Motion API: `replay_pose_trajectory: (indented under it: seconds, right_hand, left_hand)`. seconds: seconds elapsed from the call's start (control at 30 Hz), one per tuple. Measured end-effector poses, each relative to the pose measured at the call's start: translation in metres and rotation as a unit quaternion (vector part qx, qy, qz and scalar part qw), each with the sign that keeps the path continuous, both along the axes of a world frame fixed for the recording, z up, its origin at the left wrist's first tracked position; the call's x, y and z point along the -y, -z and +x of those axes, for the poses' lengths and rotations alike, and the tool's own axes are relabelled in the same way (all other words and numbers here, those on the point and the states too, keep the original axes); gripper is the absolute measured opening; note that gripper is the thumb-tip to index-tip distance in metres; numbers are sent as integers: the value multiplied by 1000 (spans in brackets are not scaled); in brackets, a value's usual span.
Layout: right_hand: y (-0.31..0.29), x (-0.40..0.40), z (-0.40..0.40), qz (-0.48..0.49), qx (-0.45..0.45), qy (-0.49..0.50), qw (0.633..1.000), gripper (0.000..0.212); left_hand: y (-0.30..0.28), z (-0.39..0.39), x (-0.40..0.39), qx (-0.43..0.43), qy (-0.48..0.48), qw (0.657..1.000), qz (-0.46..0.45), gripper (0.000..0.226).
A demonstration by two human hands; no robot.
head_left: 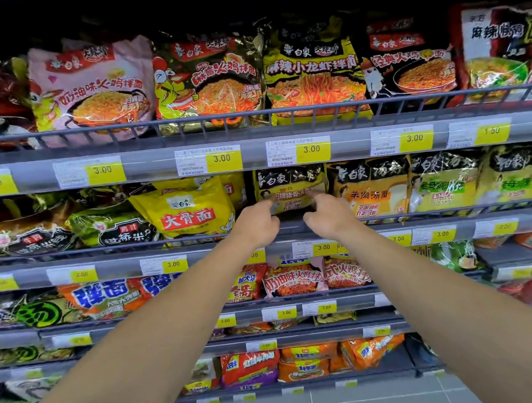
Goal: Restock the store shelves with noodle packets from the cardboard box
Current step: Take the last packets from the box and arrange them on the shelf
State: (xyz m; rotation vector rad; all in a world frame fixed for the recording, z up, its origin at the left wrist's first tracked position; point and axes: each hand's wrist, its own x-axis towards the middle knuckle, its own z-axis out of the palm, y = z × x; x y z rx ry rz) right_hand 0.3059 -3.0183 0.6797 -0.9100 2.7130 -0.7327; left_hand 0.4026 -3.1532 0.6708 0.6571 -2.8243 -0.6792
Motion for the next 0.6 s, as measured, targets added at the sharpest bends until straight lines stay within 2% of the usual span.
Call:
replay_pose_trajectory:
  seconds: [0.1, 0.2, 0.37, 0.53, 0.6]
  right_hand:
    - [-5, 3, 0, -20, 4, 12, 1000, 45]
    - [-7, 4, 1, -66, -1, 35, 997, 42]
    - [-10, 6, 7, -89, -22, 53, 994, 38]
    - [-12, 8, 6, -51, -6, 49, 997, 31]
    - [-12, 8, 7, -54, -9, 44, 998, 35]
  left_hand:
    - [-2, -1, 3, -27, -2, 999, 24, 55]
    - [-8, -1, 4, -62, 0, 997, 40, 67]
    - [-19, -10, 9, -84, -13, 994, 62, 67]
    - [-27, -15, 12, -60, -12, 996, 68, 66]
    - [-22, -12, 11, -65, -13, 994, 87, 65]
